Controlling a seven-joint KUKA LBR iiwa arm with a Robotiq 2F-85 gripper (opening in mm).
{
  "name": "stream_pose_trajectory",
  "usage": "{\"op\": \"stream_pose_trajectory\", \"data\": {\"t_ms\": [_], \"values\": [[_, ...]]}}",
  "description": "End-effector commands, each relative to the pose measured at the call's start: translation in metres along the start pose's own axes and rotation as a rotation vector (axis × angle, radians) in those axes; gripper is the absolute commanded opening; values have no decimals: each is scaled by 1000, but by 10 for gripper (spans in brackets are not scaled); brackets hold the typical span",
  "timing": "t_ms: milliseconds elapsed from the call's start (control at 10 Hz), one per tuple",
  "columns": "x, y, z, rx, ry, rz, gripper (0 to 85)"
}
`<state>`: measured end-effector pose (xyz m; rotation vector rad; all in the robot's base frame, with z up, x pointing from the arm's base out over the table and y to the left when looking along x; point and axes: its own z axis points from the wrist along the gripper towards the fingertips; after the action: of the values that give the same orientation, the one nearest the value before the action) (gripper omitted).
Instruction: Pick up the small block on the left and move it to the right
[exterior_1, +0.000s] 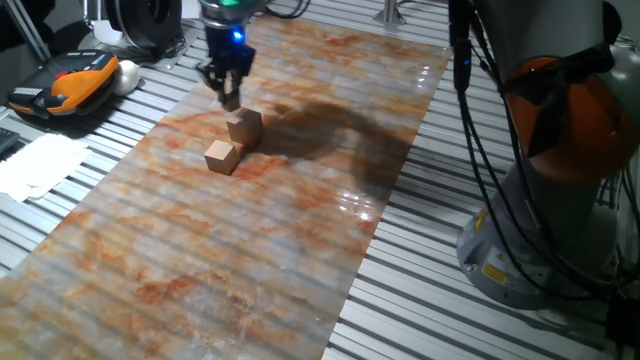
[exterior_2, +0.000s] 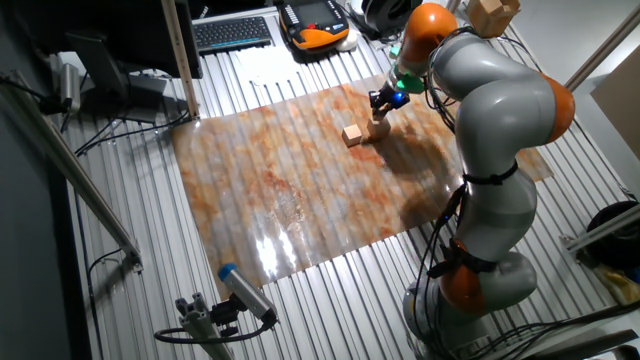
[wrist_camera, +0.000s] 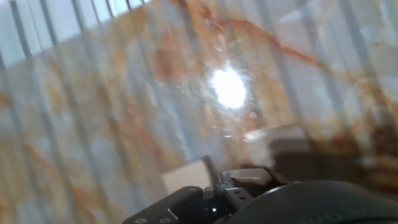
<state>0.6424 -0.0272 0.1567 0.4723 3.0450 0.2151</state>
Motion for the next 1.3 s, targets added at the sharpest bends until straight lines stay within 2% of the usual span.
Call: {"op": "stream_pose_trajectory", "data": {"t_ms": [0, 200, 300, 400, 500, 700, 900, 1000, 1200], "values": [[-1, 31, 1, 5, -4, 17, 0], [0, 73, -2, 9, 2, 60, 0], [4, 91, -1, 1, 16, 84, 0], [11, 113, 7, 20, 8, 116, 0], [16, 128, 15, 34, 1, 140, 0], [26, 149, 27, 16, 2, 193, 0], [38, 167, 38, 22, -13, 219, 0], [44, 176, 46, 35, -27, 237, 0], [53, 187, 61, 84, -48, 258, 0]]}}
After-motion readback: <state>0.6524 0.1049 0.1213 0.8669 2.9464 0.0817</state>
